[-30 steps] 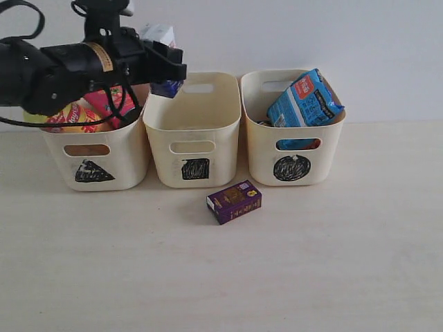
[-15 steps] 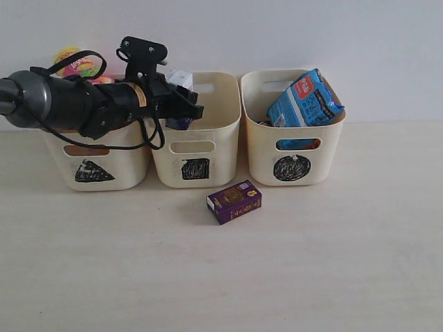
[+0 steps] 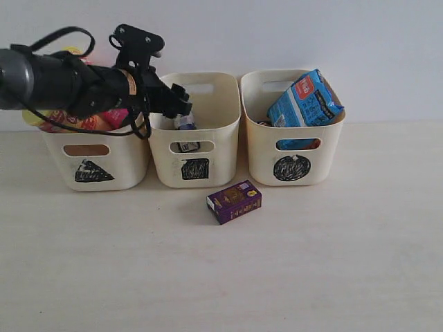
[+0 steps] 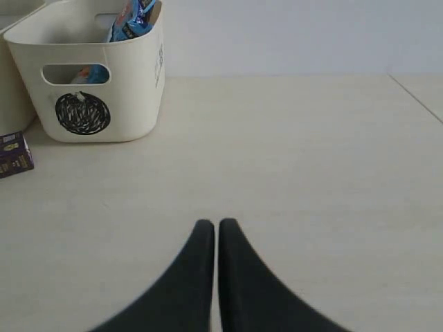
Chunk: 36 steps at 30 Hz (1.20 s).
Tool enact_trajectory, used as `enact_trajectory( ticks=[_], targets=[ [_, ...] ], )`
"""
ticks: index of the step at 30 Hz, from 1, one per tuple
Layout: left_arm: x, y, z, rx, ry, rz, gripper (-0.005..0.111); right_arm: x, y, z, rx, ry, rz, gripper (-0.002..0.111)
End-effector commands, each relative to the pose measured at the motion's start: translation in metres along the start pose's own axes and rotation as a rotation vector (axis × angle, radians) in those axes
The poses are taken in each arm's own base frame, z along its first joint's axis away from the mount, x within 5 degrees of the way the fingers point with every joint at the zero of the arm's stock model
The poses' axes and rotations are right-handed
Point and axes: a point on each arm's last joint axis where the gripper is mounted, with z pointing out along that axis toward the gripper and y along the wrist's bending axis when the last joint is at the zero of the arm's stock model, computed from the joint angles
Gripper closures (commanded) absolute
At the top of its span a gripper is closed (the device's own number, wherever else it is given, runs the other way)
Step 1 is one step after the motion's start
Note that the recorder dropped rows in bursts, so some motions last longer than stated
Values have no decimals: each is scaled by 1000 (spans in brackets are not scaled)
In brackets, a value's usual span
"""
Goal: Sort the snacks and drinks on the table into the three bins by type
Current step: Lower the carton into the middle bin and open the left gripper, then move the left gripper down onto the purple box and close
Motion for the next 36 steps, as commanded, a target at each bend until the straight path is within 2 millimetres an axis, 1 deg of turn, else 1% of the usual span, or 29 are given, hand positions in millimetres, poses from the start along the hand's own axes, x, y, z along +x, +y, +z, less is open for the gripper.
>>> enact_trajectory(
  ticks=[1, 2, 3, 4, 6, 7, 11, 12, 13, 15, 16, 21, 25, 26, 27, 28, 30, 31, 32, 33, 34, 36],
  targets=[
    [-22, 8, -36, -52, 35, 58, 59, 0, 0, 0, 0, -8, -2, 108],
    [-25, 6, -48, -53, 44, 105, 79, 0, 0, 0, 0, -8, -2, 108],
    [-25, 4, -56, -50, 49, 140, 95, 0, 0, 0, 0, -8, -2, 108],
    [-24, 3, -63, -45, 51, 163, 102, 0, 0, 0, 0, -8, -2, 108],
    [-22, 1, -75, -50, 90, 187, 102, 0, 0, 0, 0, -8, -2, 108],
    [-20, 2, -78, -54, 111, 193, 102, 0, 0, 0, 0, -8, -2, 108],
    [-17, -1, -96, -63, 259, 233, 102, 0, 0, 0, 0, -8, -2, 108],
    [-17, -5, -104, -32, 313, 253, 102, 0, 0, 0, 0, -8, -2, 108],
    [-17, -7, -108, -6, 338, 262, 102, 0, 0, 0, 0, -8, -2, 108],
    [-16, -16, -120, 115, 396, 267, 102, 0, 0, 0, 0, -8, -2, 108],
    [-15, -23, -127, 216, 431, 291, 102, 0, 0, 0, 0, -8, -2, 108],
    [-8, -43, -135, 452, 490, 269, 102, 0, 0, 0, 0, -8, -2, 108],
    [-5, -67, -132, 533, 504, 318, 102, 0, 0, 0, 0, -8, -2, 108],
    [-3, -83, -128, 555, 495, 346, 93, 0, 0, 0, 0, -8, -2, 108],
    [-1, -89, -126, 565, 495, 358, 86, 0, 0, 0, 0, -8, -2, 108],
    [1, -95, -123, 576, 500, 367, 74, 0, 0, 0, 0, -8, -2, 108],
    [7, -103, -115, 585, 508, 372, 45, 0, 0, 0, 0, -8, -2, 108],
    [11, -106, -111, 587, 514, 366, 28, 0, 0, 0, 0, -8, -2, 108],
    [15, -107, -106, 586, 520, 363, 15, 0, 0, 0, 0, -8, -2, 108],
    [19, -109, -102, 590, 528, 355, 7, 0, 0, 0, 0, -8, -2, 108],
    [23, -110, -97, 591, 539, 354, 3, 0, 0, 0, 0, -8, -2, 108],
    [30, -112, -87, 577, 536, 351, 3, 0, 0, 0, -1, -8, 0, 108]
  ],
)
